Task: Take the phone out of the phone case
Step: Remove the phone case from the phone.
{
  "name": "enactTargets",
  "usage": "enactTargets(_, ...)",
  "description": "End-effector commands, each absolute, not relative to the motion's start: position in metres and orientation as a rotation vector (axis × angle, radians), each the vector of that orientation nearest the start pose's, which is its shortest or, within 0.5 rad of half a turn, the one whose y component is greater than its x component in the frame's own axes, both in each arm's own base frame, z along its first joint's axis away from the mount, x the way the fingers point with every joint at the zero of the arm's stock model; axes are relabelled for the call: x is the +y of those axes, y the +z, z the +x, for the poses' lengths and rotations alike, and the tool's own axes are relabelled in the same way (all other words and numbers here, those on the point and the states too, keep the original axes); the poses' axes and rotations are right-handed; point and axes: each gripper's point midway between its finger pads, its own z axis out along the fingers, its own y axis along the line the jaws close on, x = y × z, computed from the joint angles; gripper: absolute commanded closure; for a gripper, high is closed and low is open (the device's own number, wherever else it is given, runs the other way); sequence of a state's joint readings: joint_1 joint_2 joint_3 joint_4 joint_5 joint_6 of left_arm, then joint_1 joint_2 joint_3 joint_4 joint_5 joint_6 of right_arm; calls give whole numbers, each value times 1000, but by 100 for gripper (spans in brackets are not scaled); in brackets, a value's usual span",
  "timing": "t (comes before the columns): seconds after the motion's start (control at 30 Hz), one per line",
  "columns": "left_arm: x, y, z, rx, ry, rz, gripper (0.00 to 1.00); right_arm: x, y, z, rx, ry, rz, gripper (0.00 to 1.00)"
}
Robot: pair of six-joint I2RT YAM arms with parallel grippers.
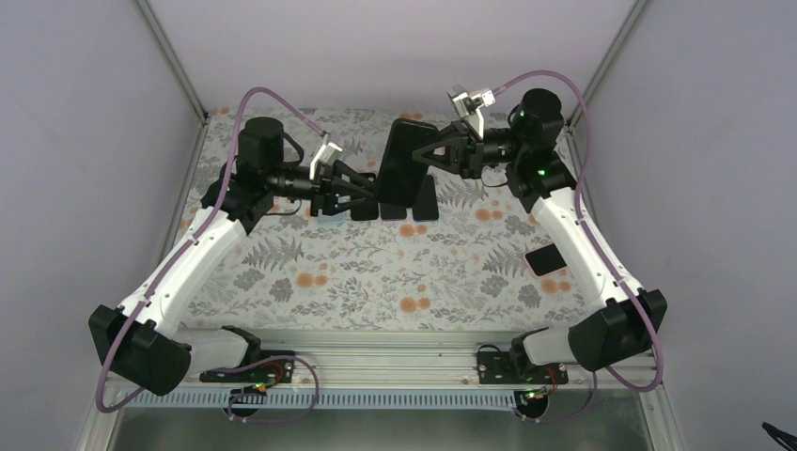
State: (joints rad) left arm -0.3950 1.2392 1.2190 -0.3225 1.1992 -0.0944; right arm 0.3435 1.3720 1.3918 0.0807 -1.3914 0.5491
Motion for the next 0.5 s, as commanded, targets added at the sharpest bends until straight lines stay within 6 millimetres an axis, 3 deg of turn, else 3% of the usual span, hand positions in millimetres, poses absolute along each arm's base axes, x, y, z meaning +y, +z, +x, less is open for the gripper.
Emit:
enactTargets(0.0, -265, 359, 261, 1683, -1327, 972, 68, 264, 458, 206, 1391, 1714, -1241, 96)
enactTargets(0.47, -262, 344, 287, 1767, -1212, 882, 70, 270, 454, 190, 1363, 1758, -1315, 96)
